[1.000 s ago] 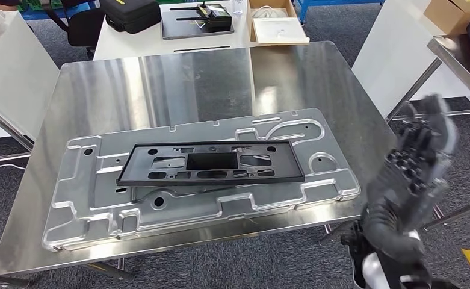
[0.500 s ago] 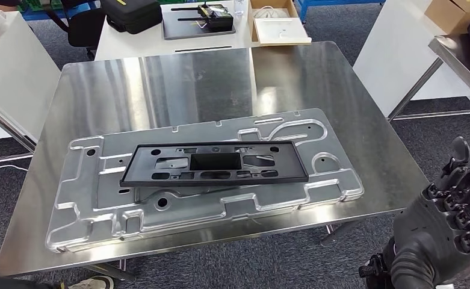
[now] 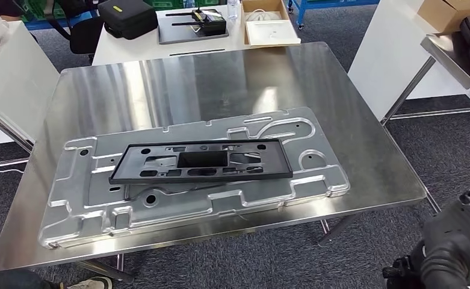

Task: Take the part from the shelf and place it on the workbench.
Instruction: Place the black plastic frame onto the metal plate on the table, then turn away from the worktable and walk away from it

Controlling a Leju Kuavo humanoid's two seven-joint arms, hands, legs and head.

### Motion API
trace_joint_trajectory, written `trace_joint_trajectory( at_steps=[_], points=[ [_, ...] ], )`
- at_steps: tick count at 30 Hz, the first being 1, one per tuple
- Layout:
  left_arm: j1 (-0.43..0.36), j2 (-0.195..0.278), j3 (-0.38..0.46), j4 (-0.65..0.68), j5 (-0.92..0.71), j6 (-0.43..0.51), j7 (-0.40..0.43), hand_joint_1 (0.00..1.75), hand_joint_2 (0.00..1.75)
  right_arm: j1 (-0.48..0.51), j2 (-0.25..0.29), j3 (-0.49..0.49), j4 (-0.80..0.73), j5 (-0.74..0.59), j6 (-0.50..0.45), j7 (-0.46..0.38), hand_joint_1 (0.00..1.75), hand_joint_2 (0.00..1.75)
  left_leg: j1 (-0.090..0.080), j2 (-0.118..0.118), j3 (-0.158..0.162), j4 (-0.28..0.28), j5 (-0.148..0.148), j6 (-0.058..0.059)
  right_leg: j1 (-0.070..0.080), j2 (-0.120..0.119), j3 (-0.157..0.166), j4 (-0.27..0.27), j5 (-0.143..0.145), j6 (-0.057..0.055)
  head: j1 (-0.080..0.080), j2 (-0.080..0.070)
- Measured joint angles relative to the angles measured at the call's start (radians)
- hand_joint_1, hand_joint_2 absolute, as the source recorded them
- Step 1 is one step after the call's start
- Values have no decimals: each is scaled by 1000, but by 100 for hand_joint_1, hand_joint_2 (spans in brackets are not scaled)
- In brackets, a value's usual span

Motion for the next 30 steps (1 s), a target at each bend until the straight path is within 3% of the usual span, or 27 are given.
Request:
trace_joint_trajectory(
  at_steps=[2,3,5,6,7,9,11,13,15,17,19,21,22,23,24,26,27,28,30],
  points=[
    [4,0,1,0,-2,0,0,0,0,5,22,-111,20,-46,61,-8,0,0,4,3,-10,27,-34,-8,-1,-3,-10,-2,12,-18,0,0],
    [5,0,2,0,-3,0,0,0,0,5,37,-171,34,-59,89,-10,0,0,5,4,-22,69,-74,-9,-2,-5,-17,-3,19,-24,0,0],
    [6,0,2,0,-5,-1,0,0,0,6,66,-277,58,-70,127,-11,0,0,1,5,-52,195,-164,-9,0,-8,-32,-2,30,-29,0,0],
    [6,0,2,0,-6,-1,0,0,0,5,77,-318,70,-74,141,-11,0,0,-1,5,-57,248,-191,-9,1,-10,-39,-1,36,-30,0,0],
    [6,0,2,0,-6,-1,0,0,0,5,86,-349,79,-77,151,-12,0,0,-2,5,-50,272,-198,-9,3,-11,-46,-1,41,-30,0,0],
    [5,0,2,0,-6,0,-1,0,0,3,105,-411,100,-86,174,-12,0,0,-3,5,16,208,-166,-6,4,-11,-57,1,49,-27,0,0],
    [4,0,2,-2,-6,0,-2,0,0,1,124,-475,120,-96,188,-12,0,0,-6,5,115,61,-130,0,5,-11,-64,4,56,-20,0,0],
    [4,0,2,-4,-6,1,-3,0,0,-3,137,-522,133,-100,196,-11,0,0,-10,2,163,-21,-122,6,7,-11,-67,7,64,-8,0,0],
    [4,0,2,-4,-6,3,-3,0,0,-6,149,-562,150,-102,204,-9,0,0,-15,1,157,-25,-118,16,6,-11,-68,5,75,7,0,0],
    [4,0,2,-5,-6,5,-3,0,0,-6,160,-602,169,-103,214,-8,0,0,-15,3,143,-27,-105,34,3,-11,-77,18,56,16,0,0],
    [3,1,3,-8,-6,7,-3,0,0,-6,167,-630,185,-103,221,-8,0,0,-15,9,124,-29,-89,49,1,-11,-109,100,-18,20,0,0],
    [3,1,3,-9,-6,8,-3,0,0,-6,172,-646,199,-103,223,-8,0,0,-18,13,103,-27,-74,56,2,-11,-147,228,-95,23,0,0],
    [4,1,3,-9,-6,8,-3,0,0,-6,174,-653,206,-103,224,-7,0,0,-19,15,93,-26,-68,56,2,-11,-153,270,-109,23,0,0],
    [4,1,3,-9,-6,8,-3,0,0,-6,177,-659,212,-102,227,-6,0,0,-20,17,82,-24,-61,56,2,-11,-142,278,-100,23,0,0],
    [3,1,3,-9,-6,8,-3,0,0,-6,180,-665,218,-100,231,-4,0,0,-21,17,72,-22,-55,54,2,-11,-112,249,-75,23,0,0],
    [3,1,3,-9,-6,8,-4,0,0,-6,184,-674,227,-95,241,2,0,0,-22,18,57,-16,-45,49,3,-11,-16,115,-25,19,0,0],
    [2,1,3,-9,-6,8,-4,0,0,-7,186,-677,230,-92,245,5,0,0,-23,18,51,-13,-40,44,5,-11,26,49,-15,16,0,0],
    [2,1,3,-9,-6,8,-4,0,0,-7,189,-680,233,-89,248,8,0,0,-24,18,47,-11,-34,38,8,-11,52,3,-15,13,0,0],
    [1,1,3,-9,-6,8,-5,0,0,-7,195,-685,240,-80,256,15,0,0,-25,17,38,-10,-20,24,13,-10,58,-24,-17,3,0,0]
  ],
)
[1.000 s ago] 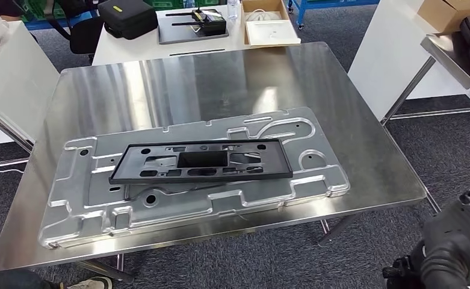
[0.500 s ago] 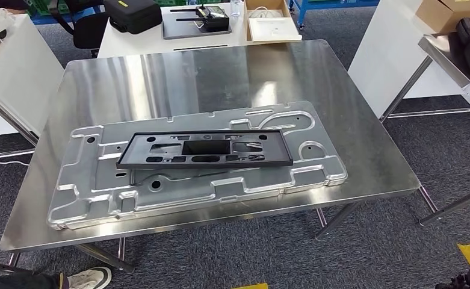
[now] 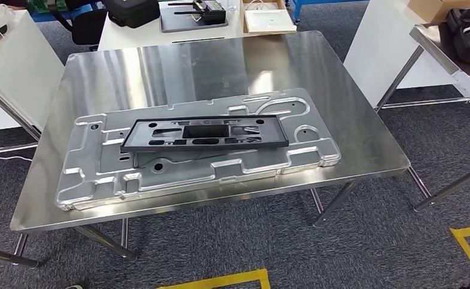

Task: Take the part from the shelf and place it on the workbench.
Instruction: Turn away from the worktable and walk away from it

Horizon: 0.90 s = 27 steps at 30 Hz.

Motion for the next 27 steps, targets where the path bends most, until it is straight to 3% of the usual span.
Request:
trace_joint_trajectory(
  at_steps=[2,3,6,7,8,9,11,13,14,16,17,19,21,22,23,24,25,27],
  points=[
    [1,0,1,0,0,1,0,0,0,0,8,-2,9,13,5,12,0,0,3,-1,-11,9,-7,-12,-3,-2,-19,-1,13,-16,0,0],
    [1,0,2,0,1,1,0,0,0,0,11,-3,13,20,7,19,0,0,4,-1,-19,31,-33,-16,-6,-4,-29,-3,22,-26,-1,0],
    [1,0,6,0,1,1,1,0,0,1,20,-5,27,38,9,37,0,0,8,-2,-54,190,-166,-22,-6,-6,-62,-2,49,-37,-2,0],
    [1,0,7,0,1,1,1,0,0,0,23,-7,34,45,11,44,0,0,9,-2,-58,241,-186,-24,-6,-7,-74,-1,58,-37,-2,0],
    [1,0,8,0,1,1,2,0,0,0,25,-11,42,52,13,52,0,0,11,-2,-50,267,-182,-26,-6,-7,-87,1,66,-36,-2,0],
    [1,0,9,0,1,1,2,0,0,-1,29,-17,52,59,16,58,0,0,13,-2,-29,260,-158,-27,-7,-7,-101,5,74,-34,-2,0],
    [-1,0,12,0,1,1,2,0,0,-2,35,-35,75,74,19,69,0,0,20,-2,55,153,-108,-31,-9,-7,-127,16,87,-26,-2,0],
    [-4,0,14,0,1,1,2,0,0,-6,39,-56,97,89,26,81,0,0,21,-5,135,24,-107,-31,-8,-7,-144,29,98,-14,-2,0],
    [-5,0,14,0,1,1,2,0,0,-11,41,-68,110,98,30,87,0,0,20,-8,151,-10,-117,-30,-7,-7,-149,32,106,-8,-2,0],
    [-4,0,15,0,2,1,2,0,0,-19,44,-90,139,112,39,94,0,0,16,-11,144,-22,-118,-18,-8,-7,-156,33,121,5,-2,0],
    [-3,0,15,0,2,1,2,0,0,-22,45,-102,155,117,43,94,0,0,16,-11,136,-21,-112,-8,-9,-7,-161,36,115,10,-2,0],
    [-2,0,16,-1,2,2,2,0,0,-29,48,-126,188,134,52,101,0,0,15,-7,118,-21,-94,12,-11,-7,-176,85,52,15,-1,0],
    [-2,0,17,-2,1,3,3,0,0,-44,49,-156,240,168,70,120,0,0,11,-2,96,-20,-74,23,-9,-7,-201,196,-43,16,0,0],
    [-2,0,17,-3,0,3,3,0,0,-52,49,-173,273,190,82,124,0,0,9,0,83,-19,-65,26,-8,-7,-209,250,-69,16,0,0],
    [-1,0,17,-3,-1,3,3,0,0,-60,49,-191,308,211,93,125,0,0,7,2,69,-17,-55,27,-8,-7,-208,286,-74,15,0,0],
    [-2,0,17,-3,-2,3,3,0,0,-67,50,-210,342,230,103,122,0,0,5,2,54,-15,-46,27,-7,-7,-194,292,-56,14,0,0],
    [-1,0,17,-3,-3,3,4,0,0,-74,50,-230,375,248,110,120,0,0,3,2,39,-13,-37,27,-6,-7,-165,266,-25,12,0,0],
    [-2,0,17,-3,-6,3,4,0,0,-93,47,-267,441,287,118,121,0,0,-1,2,17,-10,-20,22,-1,-7,-71,141,16,4,0,0]
  ],
)
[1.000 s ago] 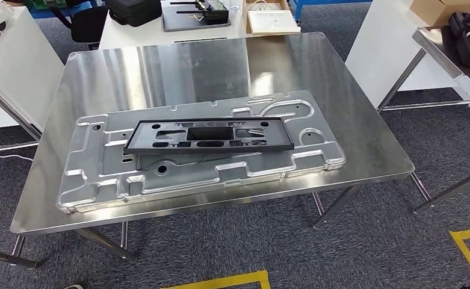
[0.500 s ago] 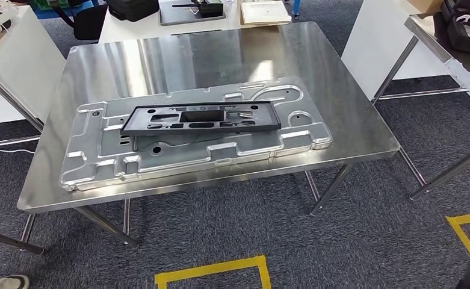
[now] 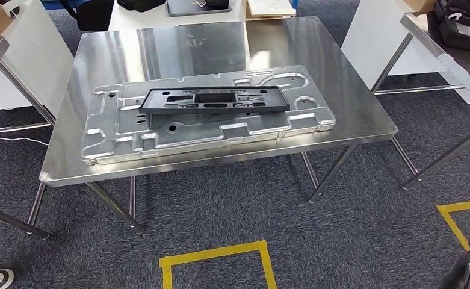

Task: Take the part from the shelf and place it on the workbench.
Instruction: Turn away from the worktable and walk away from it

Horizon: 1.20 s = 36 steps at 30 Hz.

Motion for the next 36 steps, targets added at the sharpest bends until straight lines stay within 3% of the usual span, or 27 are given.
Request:
trace_joint_trajectory(
  at_steps=[2,3,5,6,8,10,11,12,13,15,17,18,20,22,23,25,26,27,28,29,31,33,34,36],
  points=[
    [-1,0,0,0,-3,0,0,0,0,-19,-6,-35,71,42,5,2,0,0,-3,0,-12,1,17,-10,7,0,75,-120,-9,-10,0,0],
    [-2,0,0,0,-4,0,0,0,0,-27,-10,-52,108,62,5,4,0,0,-3,0,-17,1,25,-15,11,0,89,-149,-18,-13,0,0],
    [-1,0,0,0,-8,0,1,0,0,-42,-17,-84,185,99,-3,12,0,0,-1,-1,-25,2,35,-25,10,0,78,-158,-12,-23,0,0],
    [0,0,0,-1,-10,0,2,0,0,-49,-23,-100,229,122,-14,20,0,0,0,-1,-31,10,23,-30,8,-1,68,-159,-4,-31,-1,0],
    [2,0,0,-1,-15,0,5,0,0,-63,-35,-128,321,174,-46,41,0,0,3,-3,-50,74,-52,-36,3,-3,43,-160,17,-45,-1,0],
    [2,0,-1,-1,-20,0,9,0,0,-74,-53,-149,424,228,-87,62,0,0,4,-3,-71,191,-143,-39,4,-3,19,-158,37,-50,-2,0],
    [2,0,-1,-1,-21,0,12,0,0,-80,-64,-160,482,253,-108,71,0,0,4,-3,-73,242,-161,-41,4,-4,5,-156,47,-50,-2,0],
    [2,0,-1,-1,-23,0,14,0,0,-85,-74,-169,536,271,-127,77,0,0,5,-3,-64,266,-154,-42,4,-4,-9,-153,56,-49,-2,0],
    [1,0,-1,-1,-24,0,15,0,0,-89,-83,-177,587,287,-144,82,0,0,7,-3,-41,259,-129,-43,4,-4,-24,-150,65,-47,-2,0],
    [0,1,-1,-1,-26,0,16,0,0,-96,-98,-189,670,311,-170,90,0,0,11,-3,42,154,-80,-43,2,-4,-51,-139,80,-41,-2,0],
    [-4,2,-1,-2,-31,0,17,0,0,-103,-114,-198,746,343,-200,105,0,0,10,-4,123,24,-81,-43,2,-4,-71,-127,93,-30,-2,0],
    [-5,3,-1,-2,-33,0,17,0,0,-107,-123,-202,782,358,-215,114,0,0,9,-6,141,-14,-92,-42,4,-4,-77,-123,100,-25,-2,0],
    [-4,2,-2,-2,-35,0,18,0,0,-113,-138,-205,844,382,-237,129,0,0,7,-8,136,-28,-94,-32,4,-4,-84,-121,117,-13,-2,0],
    [-3,3,-2,-2,-36,0,18,0,0,-116,-150,-207,900,404,-256,142,0,0,7,-5,118,-27,-78,-11,2,-4,-95,-103,92,-4,-1,0],
    [-3,3,-2,-2,-37,0,18,0,0,-117,-155,-207,927,417,-266,149,0,0,8,-4,107,-27,-67,-1,2,-3,-106,-70,53,-1,0,0],
    [-3,4,-2,-3,-39,0,18,0,0,-121,-166,-207,981,443,-282,158,0,0,5,-2,80,-26,-45,10,1,-3,-135,45,-46,1,1,0],
    [-3,4,-2,-3,-39,0,18,0,0,-123,-171,-207,1004,454,-285,160,0,0,4,-1,66,-26,-35,12,1,-3,-145,104,-77,1,1,0],
    [-3,4,-2,-3,-39,0,18,0,0,-125,-176,-206,1026,464,-285,157,0,0,3,0,50,-24,-24,12,1,-3,-145,146,-84,2,1,0],
    [-3,4,-2,-3,-38,0,17,0,0,-126,-180,-204,1046,474,-283,150,0,0,2,1,35,-22,-14,12,1,-3,-133,159,-68,1,1,0],
    [-3,4,-2,-3,-36,0,16,0,0,-127,-184,-202,1064,483,-279,140,0,0,1,1,20,-20,-4,10,1,-3,-104,138,-39,0,1,0],
    [-3,4,-2,-3,-31,0,14,0,0,-130,-194,-195,1100,505,-272,115,0,0,-1,1,-5,-14,13,5,5,-2,0,11,2,-6,1,0],
    [-3,4,-2,-3,-29,0,12,0,0,-134,-206,-184,1131,529,-268,100,0,0,-4,1,-21,-10,30,-5,11,-2,92,-126,-9,-14,1,0],
    [-2,4,-2,-3,-29,0,11,0,0,-135,-211,-179,1144,541,-268,98,0,0,-5,1,-27,-9,39,-10,14,-2,111,-161,-18,-16,1,0],
    [0,4,-2,-4,-29,0,10,0,0,-134,-220,-169,1170,566,-269,96,0,0,-5,-2,-41,-7,51,-22,12,-4,98,-178,-18,-23,1,0]
  ],
)
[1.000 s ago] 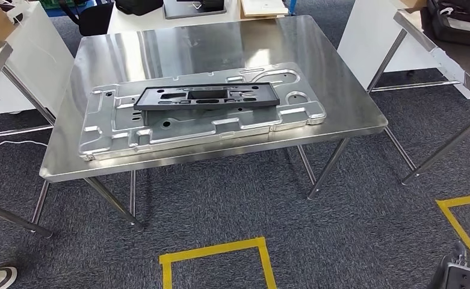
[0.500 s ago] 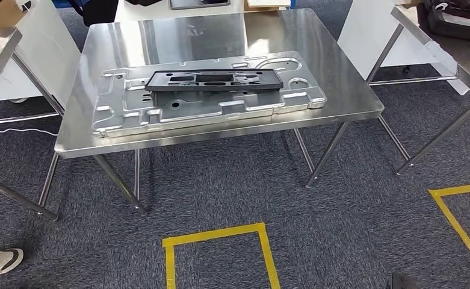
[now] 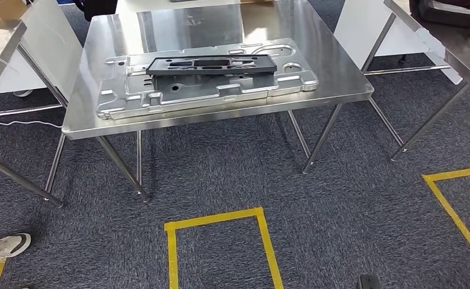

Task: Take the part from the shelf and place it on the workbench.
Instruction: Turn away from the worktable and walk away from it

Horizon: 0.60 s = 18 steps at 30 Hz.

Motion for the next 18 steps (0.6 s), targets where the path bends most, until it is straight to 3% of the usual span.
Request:
trace_joint_trajectory(
  at_steps=[1,2,4,5,6,8,10,12,14,16,18],
  points=[
    [2,0,0,0,0,0,0,0,0,1,-4,5,12,12,0,0,0,0,1,-1,-8,11,-13,-5,-3,-3,-11,-2,6,-7,0,0],
    [4,1,0,-1,1,0,0,0,0,2,-7,10,24,24,0,0,0,0,3,-2,-18,38,-44,-9,-6,-7,-23,-4,14,-15,-1,0],
    [6,1,1,-1,3,0,0,0,0,5,-12,19,42,44,0,1,0,0,8,-2,-41,147,-143,-15,-8,-17,-43,-4,30,-26,-2,0],
    [6,1,1,-1,3,-1,0,0,0,5,-13,23,49,54,0,2,0,0,10,-2,-49,212,-180,-18,-7,-23,-53,-3,38,-28,-2,0],
    [6,1,1,-1,3,-1,0,0,0,6,-14,27,55,63,1,3,0,0,13,-2,-50,262,-193,-22,-7,-31,-63,0,45,-27,-2,0],
    [6,1,1,-1,4,-2,-1,0,0,7,-16,34,66,77,2,7,0,0,20,1,-16,273,-151,-29,-9,-47,-87,11,55,-23,-2,0],
    [4,1,1,-1,3,-2,-1,0,0,8,-17,41,77,89,5,10,0,0,26,29,71,158,-105,-38,-11,-65,-110,32,59,-16,-2,0],
    [0,0,1,-1,2,-2,-2,0,0,10,-18,48,87,99,8,15,0,0,22,58,142,37,-114,-36,-8,-82,-124,51,63,-3,-2,0],
    [0,0,0,-1,1,-2,-5,0,0,10,-18,53,95,105,8,22,0,0,16,51,152,-2,-130,-28,-8,-97,-131,58,71,12,-2,0],
    [3,0,1,-1,1,-2,-7,0,0,8,-18,56,102,108,8,30,0,0,20,34,140,-8,-127,-19,-12,-88,-142,67,60,24,-2,0],
    [2,0,1,-2,0,-2,-9,0,0,8,-19,57,108,110,9,39,0,0,24,22,123,-13,-116,0,-17,-50,-169,131,-3,31,-1,0]
  ],
)
